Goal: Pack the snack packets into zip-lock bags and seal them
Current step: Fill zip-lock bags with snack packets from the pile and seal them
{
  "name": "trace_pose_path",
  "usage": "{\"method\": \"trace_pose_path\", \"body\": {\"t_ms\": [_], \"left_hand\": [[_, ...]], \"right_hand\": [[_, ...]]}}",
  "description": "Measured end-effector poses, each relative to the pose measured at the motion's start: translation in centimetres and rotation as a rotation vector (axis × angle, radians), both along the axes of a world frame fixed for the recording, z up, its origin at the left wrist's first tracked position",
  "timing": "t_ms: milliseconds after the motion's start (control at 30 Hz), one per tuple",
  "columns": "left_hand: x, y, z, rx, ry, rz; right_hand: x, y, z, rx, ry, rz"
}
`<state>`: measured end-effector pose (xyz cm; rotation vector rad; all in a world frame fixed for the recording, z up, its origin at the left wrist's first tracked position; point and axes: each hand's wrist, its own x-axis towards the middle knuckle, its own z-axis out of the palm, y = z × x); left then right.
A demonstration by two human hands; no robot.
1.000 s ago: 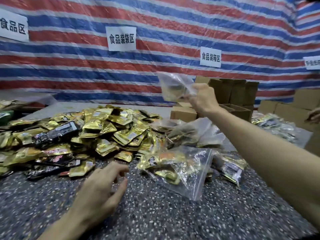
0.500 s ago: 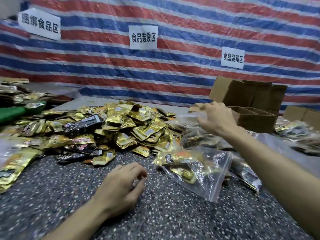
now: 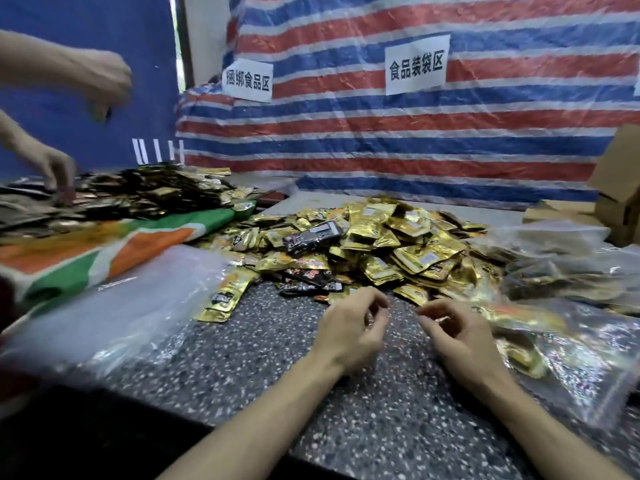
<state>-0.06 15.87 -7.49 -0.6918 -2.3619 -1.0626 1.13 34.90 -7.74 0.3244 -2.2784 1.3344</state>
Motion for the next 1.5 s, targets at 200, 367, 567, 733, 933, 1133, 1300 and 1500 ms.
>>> {"method": "trace_pose_path", "body": {"t_ms": [200, 367, 567, 733, 933, 1133, 1300, 1500], "left_hand": [[-0.2, -5.2, 1.3, -0.059, -0.092, 0.198], [-0.5, -14.2, 2.2, -0.254, -0.127, 0.698], [0.2, -22.0, 2.5, -0.640, -0.515, 1.029], [0.1, -23.4, 3.7, -0.523, -0.392, 1.068], [-0.5, -24.1, 5.3, -0.391, -0.403, 1.044], [-0.5, -21.6, 6.4, -0.411, -0.260, 1.090], [1.0, -16.5, 6.9, -0.305, 0.009, 0.936], [3.5, -5.8, 6.9, 0.292, -0.156, 0.049]], "right_hand": [[-0.5, 0.8, -0.2, -0.200, -0.116, 0.025], [-0.3, 0.7, 0.0, -0.160, -0.132, 0.022], [-0.3, 0.6, 0.1, -0.144, -0.136, 0.049], [-0.3, 0.8, -0.2, -0.194, -0.149, 0.091], [-0.2, 1.0, -0.3, -0.204, -0.164, 0.113], [-0.2, 0.8, -0.2, -0.200, -0.159, 0.106], [-0.3, 0.8, -0.1, -0.179, -0.167, 0.106], [-0.1, 0.8, 0.3, -0.319, -0.187, 0.155]]}}
